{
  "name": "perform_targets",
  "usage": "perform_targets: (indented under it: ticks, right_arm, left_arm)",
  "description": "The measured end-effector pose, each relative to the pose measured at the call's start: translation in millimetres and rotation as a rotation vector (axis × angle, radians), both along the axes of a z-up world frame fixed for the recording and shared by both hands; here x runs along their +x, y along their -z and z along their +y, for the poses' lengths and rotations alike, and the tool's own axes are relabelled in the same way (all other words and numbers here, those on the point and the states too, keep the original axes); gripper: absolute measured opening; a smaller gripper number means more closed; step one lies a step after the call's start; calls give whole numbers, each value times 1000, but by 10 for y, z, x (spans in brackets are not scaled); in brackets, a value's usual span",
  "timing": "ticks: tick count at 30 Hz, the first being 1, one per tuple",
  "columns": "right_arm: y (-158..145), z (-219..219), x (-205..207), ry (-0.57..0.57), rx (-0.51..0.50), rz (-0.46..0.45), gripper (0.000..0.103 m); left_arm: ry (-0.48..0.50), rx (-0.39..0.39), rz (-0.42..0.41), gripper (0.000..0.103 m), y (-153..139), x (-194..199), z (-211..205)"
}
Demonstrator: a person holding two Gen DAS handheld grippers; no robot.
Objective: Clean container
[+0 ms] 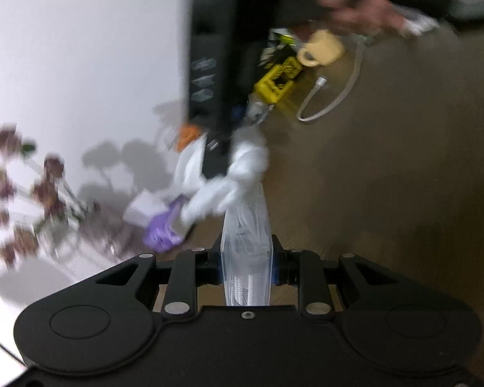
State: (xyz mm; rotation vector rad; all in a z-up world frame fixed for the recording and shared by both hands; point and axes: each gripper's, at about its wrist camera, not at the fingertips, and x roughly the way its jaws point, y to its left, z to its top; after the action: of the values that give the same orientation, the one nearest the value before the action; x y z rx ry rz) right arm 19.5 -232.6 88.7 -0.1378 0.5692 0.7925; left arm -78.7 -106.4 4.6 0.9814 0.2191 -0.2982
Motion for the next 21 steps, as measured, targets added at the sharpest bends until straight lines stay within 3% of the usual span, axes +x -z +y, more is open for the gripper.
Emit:
perform_targets:
  ticks: [5, 9, 12, 16, 19, 21]
  right_arm:
    - [-8, 262, 163, -152, -94, 91, 16]
    - [3, 423, 172, -202, -235, 88, 16]
    - [-10, 368, 186, -163, -305, 73, 16]
    - [-80, 429, 47, -283, -232, 100, 16]
    - [-11, 525, 81, -246, -292, 74, 16]
    - [20, 463, 145, -186, -320, 65, 16]
  left_arm:
    - [132, 218, -106, 26, 189, -135, -112]
    - [165, 302, -149, 26, 283, -180, -87]
    - [172, 328, -163, 26, 325, -169, -67]
    - [210, 290, -166, 26, 299, -168, -141]
    - [221, 291, -178, 26, 278, -186, -143]
    - [189, 253, -138, 26, 229, -129, -60]
